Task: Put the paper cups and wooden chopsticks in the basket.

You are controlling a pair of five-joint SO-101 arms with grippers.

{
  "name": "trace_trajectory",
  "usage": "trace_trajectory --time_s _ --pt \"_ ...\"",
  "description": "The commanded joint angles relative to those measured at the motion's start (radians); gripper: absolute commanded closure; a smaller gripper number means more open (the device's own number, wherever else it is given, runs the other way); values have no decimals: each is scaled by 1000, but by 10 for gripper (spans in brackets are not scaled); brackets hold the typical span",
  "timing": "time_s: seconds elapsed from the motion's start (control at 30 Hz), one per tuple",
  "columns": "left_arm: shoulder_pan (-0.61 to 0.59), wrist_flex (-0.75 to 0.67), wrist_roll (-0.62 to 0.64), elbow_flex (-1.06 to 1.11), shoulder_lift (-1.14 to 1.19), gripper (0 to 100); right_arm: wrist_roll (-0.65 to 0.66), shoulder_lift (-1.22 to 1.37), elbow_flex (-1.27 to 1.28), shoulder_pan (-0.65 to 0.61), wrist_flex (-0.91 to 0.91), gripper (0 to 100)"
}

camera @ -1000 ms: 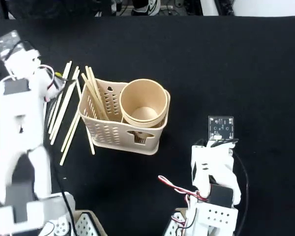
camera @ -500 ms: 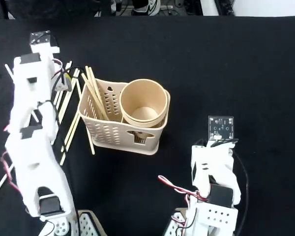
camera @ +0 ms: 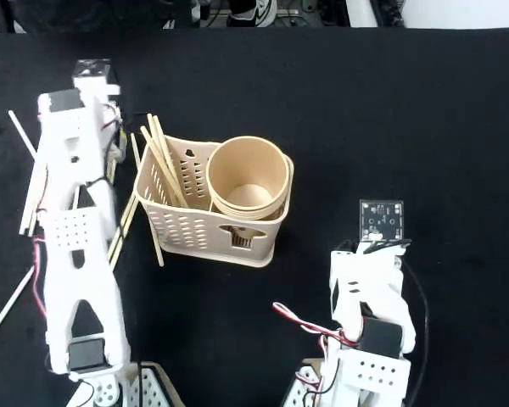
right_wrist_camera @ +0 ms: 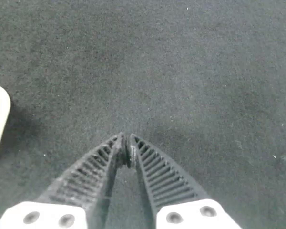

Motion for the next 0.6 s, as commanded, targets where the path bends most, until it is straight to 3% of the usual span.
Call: trace_trajectory --time_s 0.0,0.33,0.57 --pt "-16 63 -49 -222 98 970 -6 -68 -4 -6 5 984" --pt "-19 66 -46 -205 14 971 -6 -68 -4 -6 5 984" --pt "-35 68 55 -205 -135 971 -6 -68 -4 -6 5 984"
